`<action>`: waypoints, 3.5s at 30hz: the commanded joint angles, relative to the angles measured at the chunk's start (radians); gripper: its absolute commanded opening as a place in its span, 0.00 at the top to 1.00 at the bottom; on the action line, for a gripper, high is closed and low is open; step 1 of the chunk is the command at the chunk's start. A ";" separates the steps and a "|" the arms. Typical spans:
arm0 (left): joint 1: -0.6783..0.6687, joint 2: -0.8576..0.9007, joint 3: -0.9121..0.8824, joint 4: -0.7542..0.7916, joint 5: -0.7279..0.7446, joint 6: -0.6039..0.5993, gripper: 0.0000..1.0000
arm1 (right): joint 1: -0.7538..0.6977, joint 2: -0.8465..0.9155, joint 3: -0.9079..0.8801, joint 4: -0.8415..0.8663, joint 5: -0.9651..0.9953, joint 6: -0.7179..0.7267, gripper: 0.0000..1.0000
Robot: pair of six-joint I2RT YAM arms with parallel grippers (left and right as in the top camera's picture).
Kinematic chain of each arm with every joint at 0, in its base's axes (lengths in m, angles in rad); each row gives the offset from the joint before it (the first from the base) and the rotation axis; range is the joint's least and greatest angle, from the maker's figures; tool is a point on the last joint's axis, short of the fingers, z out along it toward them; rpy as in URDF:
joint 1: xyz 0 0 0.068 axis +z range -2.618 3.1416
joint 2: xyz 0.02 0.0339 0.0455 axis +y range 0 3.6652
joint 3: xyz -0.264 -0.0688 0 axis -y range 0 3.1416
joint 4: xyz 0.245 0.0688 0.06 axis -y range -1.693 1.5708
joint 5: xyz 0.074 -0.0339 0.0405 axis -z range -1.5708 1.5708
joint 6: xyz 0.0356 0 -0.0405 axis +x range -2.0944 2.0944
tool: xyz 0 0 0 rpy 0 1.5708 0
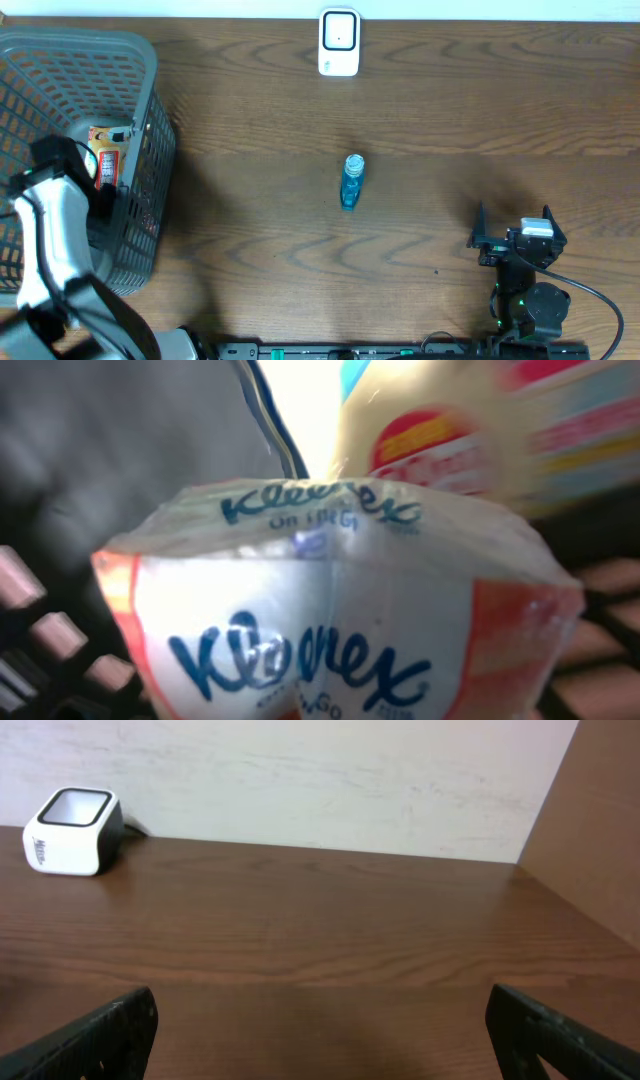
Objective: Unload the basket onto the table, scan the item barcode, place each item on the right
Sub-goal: 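Reach the left gripper into the basket and grasp the Kleenex pack, then carry the Kleenex pack to the scanner and place it beside the bottle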
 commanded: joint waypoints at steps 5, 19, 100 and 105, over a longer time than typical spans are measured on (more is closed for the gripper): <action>-0.001 -0.314 0.147 -0.018 -0.050 0.031 0.60 | -0.007 -0.003 -0.002 -0.003 0.005 -0.011 0.01; -0.001 -0.838 0.156 0.114 -0.037 -0.104 0.60 | -0.007 -0.003 -0.002 -0.003 0.005 -0.011 0.01; -0.986 -0.320 -0.010 0.542 -0.060 -0.192 0.60 | -0.007 -0.003 -0.002 -0.003 0.005 -0.011 0.01; -1.009 -0.185 -0.010 0.542 -0.190 -0.342 0.60 | -0.007 -0.003 -0.002 -0.003 0.005 -0.011 0.01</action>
